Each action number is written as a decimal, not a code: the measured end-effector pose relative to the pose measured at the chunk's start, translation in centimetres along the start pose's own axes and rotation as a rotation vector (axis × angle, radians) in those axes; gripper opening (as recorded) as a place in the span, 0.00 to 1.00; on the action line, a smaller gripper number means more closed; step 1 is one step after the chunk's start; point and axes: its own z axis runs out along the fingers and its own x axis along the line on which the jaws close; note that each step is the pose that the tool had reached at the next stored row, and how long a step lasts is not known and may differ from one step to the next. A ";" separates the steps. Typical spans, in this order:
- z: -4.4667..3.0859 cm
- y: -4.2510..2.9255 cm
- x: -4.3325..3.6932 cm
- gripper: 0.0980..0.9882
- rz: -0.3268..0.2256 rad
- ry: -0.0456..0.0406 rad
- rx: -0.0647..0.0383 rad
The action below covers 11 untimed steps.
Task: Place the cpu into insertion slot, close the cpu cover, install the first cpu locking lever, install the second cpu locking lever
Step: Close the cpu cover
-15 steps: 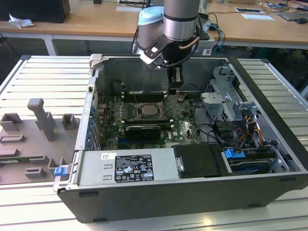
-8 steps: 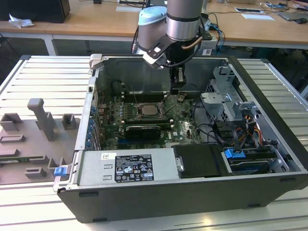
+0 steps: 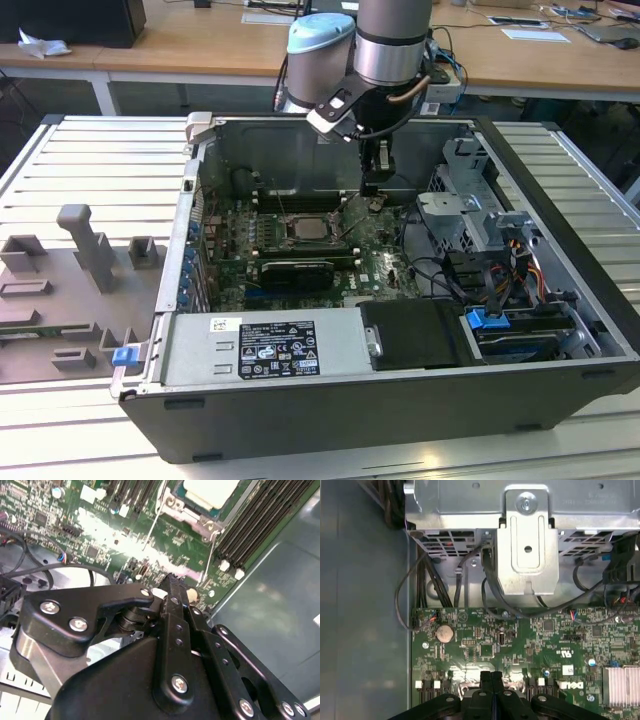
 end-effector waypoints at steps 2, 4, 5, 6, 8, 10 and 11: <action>0.03 0.22 0.00 0.01 0.000 -0.0001 0.000; 0.10 0.36 0.00 0.01 0.000 0.0000 0.000; 0.12 0.40 0.00 0.01 0.000 0.0000 0.000; 0.14 0.46 0.00 0.01 0.000 -0.0001 0.000; 0.30 0.75 0.01 0.01 0.000 0.0000 0.000; 0.48 0.79 0.01 0.01 0.000 -0.0001 0.000; 0.80 0.78 0.01 0.01 -0.002 0.0000 0.000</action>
